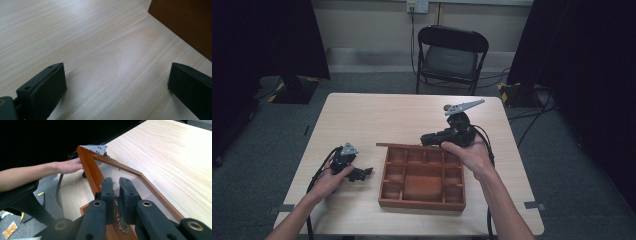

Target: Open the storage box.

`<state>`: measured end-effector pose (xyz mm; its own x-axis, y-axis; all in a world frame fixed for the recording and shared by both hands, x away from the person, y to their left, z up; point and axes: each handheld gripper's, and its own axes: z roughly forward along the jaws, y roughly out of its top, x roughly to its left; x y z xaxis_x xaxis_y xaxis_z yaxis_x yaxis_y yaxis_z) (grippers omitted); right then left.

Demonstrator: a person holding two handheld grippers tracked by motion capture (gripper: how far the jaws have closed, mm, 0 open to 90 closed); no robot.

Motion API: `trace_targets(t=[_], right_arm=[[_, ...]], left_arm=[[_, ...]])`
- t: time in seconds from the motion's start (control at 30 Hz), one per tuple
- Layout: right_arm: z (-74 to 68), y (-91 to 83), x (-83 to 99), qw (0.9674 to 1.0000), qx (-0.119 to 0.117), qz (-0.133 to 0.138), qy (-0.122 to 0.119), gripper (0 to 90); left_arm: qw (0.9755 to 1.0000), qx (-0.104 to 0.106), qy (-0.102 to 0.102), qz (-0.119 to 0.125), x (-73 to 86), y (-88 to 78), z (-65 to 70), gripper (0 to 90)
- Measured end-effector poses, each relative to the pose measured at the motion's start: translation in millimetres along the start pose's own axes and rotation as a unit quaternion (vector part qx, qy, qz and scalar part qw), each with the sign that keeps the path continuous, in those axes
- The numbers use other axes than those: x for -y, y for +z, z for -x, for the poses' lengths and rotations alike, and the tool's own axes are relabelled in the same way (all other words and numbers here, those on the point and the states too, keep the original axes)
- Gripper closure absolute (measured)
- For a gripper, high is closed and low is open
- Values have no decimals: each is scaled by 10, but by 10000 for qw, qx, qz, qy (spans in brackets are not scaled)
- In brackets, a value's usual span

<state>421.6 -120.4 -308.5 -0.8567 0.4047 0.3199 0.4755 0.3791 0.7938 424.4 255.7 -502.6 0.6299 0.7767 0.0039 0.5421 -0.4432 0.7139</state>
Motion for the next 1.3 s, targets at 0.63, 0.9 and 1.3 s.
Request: trace_targets(t=[0.63, 0.9, 1.3], right_arm=[[49, -11, -46, 10000, -15, 37, 38, 830], [39, -11, -107, 9998, 146, 91, -27, 846], [41, -14, -120, 9997, 206, 122, -89, 847]], left_arm=[[10000, 1, -2, 0, 0, 0, 0, 10], [10000, 1, -2, 0, 0, 0, 0, 10], [10000, 2, -8, -1, 0, 0, 1, 10]])
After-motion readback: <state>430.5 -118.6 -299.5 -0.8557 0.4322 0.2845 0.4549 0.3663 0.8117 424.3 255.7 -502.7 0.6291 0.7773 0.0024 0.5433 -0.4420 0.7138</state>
